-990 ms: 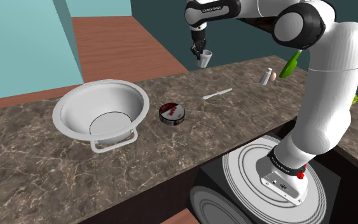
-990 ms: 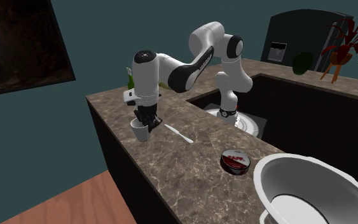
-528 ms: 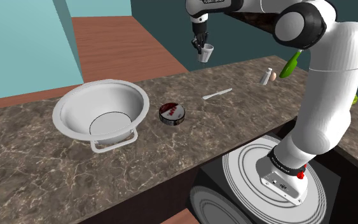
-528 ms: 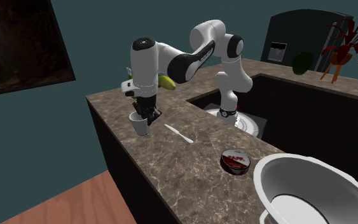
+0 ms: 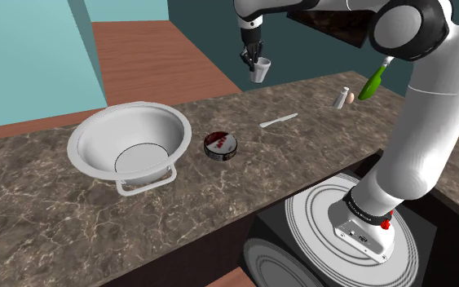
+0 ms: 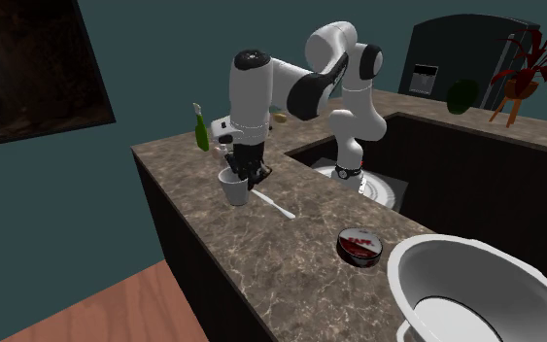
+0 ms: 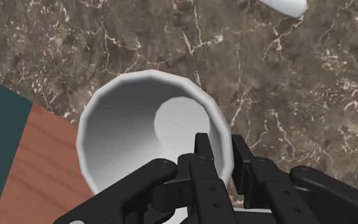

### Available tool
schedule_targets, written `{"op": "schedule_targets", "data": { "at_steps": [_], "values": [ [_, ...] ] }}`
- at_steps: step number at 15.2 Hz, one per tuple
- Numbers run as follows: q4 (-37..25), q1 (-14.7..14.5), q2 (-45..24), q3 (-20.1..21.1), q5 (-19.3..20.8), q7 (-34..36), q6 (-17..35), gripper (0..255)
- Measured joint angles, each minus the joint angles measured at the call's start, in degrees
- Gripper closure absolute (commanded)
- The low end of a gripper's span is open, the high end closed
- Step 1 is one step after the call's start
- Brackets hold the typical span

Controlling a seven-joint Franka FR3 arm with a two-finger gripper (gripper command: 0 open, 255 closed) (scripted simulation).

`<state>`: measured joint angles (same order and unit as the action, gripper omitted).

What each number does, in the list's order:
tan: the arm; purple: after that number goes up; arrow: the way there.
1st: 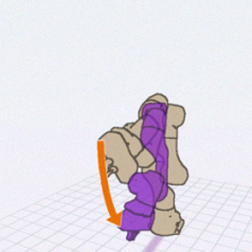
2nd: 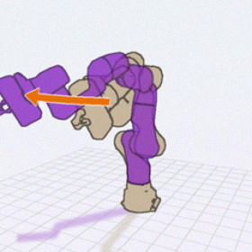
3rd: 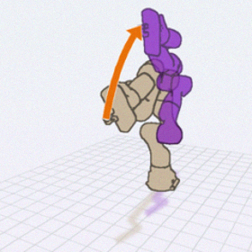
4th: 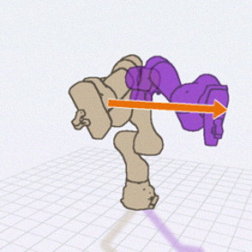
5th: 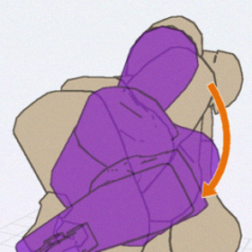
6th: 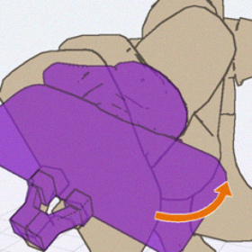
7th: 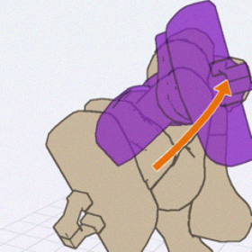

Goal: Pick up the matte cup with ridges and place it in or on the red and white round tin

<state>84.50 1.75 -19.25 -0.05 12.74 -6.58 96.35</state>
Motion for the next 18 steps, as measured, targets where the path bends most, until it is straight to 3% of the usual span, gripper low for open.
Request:
{"op": "schedule_targets", "data": {
  "at_steps": [8,18],
  "values": [
    [9.9,-5.4,8.0,3.5,-0.6,8.9,0.0,255],
    [13.2,-12.6,11.9,9.0,-2.4,21.0,-2.8,255]
  ]
}}
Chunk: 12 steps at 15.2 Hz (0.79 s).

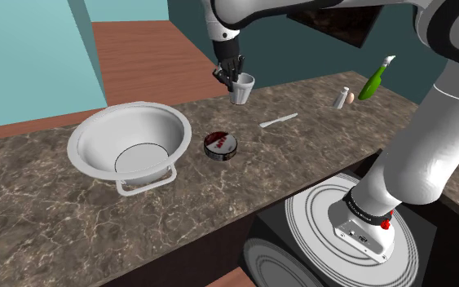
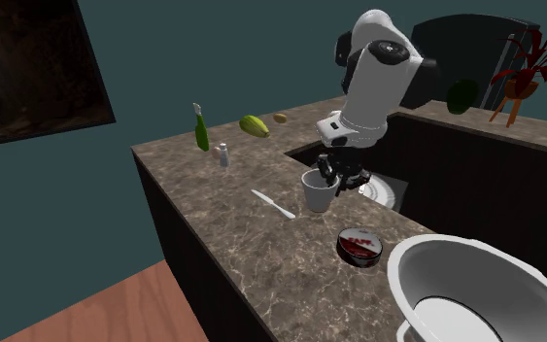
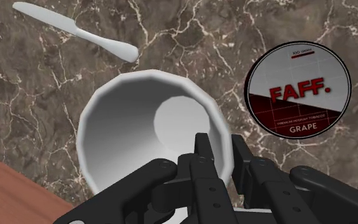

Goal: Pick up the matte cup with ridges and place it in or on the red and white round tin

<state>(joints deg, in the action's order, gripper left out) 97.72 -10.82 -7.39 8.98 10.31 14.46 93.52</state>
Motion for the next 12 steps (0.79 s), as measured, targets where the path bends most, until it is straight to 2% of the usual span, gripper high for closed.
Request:
{"op": "schedule_targets", "data": {
  "at_steps": [9,12],
  "values": [
    [-2.0,-6.6,-0.2,5.3,-1.8,11.3,-3.6,255],
    [-1.6,-7.4,-1.0,5.9,-1.9,12.8,-2.5,255]
  ]
}}
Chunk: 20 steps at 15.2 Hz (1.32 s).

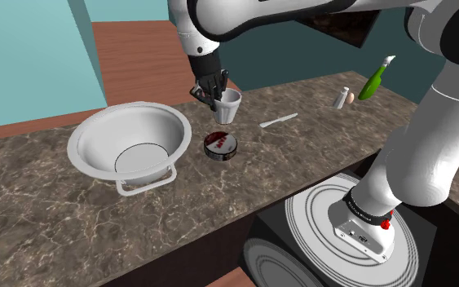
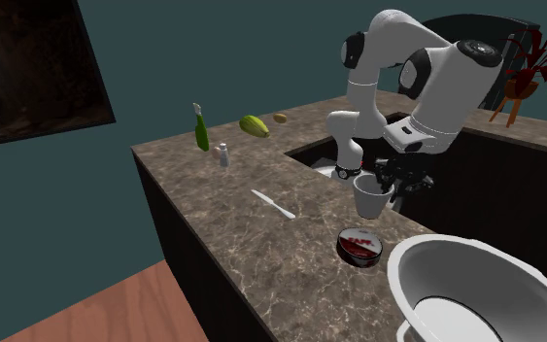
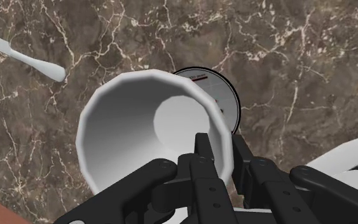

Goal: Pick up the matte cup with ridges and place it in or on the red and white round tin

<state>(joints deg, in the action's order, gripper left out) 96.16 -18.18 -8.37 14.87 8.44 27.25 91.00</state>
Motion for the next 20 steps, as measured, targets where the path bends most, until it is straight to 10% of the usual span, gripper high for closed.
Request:
{"op": "schedule_targets", "data": {
  "at_steps": [20],
  "values": [
    [10.2,0.1,-2.5,-0.3,0.9,1.8,12.5,255]
  ]
}}
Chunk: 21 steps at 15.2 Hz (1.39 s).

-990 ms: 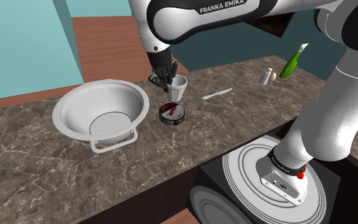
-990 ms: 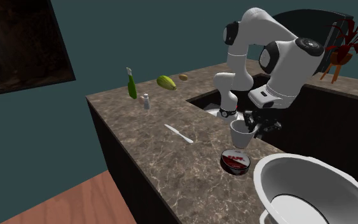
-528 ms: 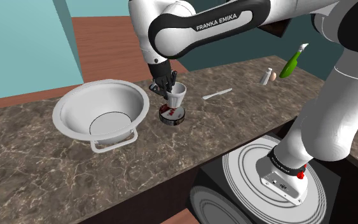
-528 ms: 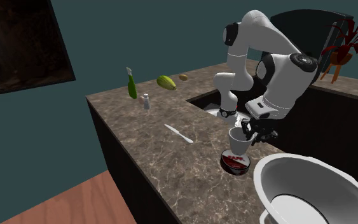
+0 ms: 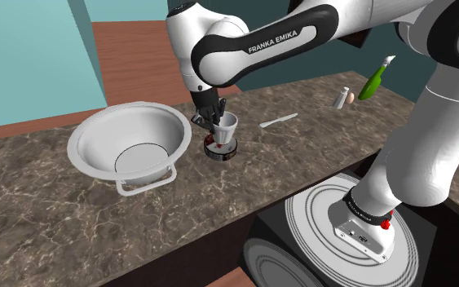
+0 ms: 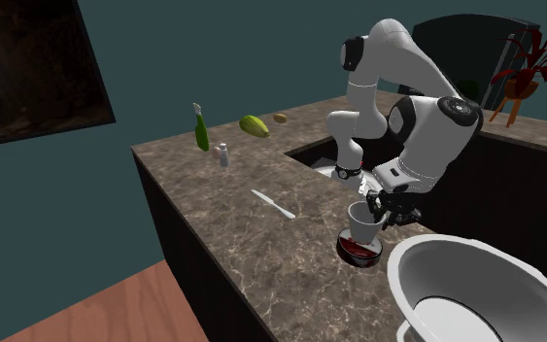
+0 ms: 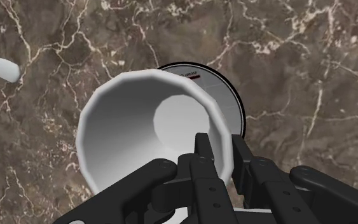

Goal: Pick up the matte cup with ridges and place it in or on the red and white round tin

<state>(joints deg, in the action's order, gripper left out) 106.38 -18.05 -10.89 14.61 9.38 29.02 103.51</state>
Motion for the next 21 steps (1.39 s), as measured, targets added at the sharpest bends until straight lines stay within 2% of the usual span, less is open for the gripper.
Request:
{"op": "schedule_targets", "data": {
  "at_steps": [3,4,10,15,21],
  "values": [
    [0.0,0.0,0.0,0.0,0.0,0.0,0.0,255],
    [0.0,0.0,0.0,0.0,0.0,0.0,0.1,0],
    [0.0,0.0,0.0,0.0,0.0,0.0,0.1,0],
    [-6.4,-0.4,0.0,0.3,-0.3,-0.3,-6.3,0],
    [-7.5,-0.6,-0.3,0.4,-0.3,-0.2,-7.2,0]
  ]
}}
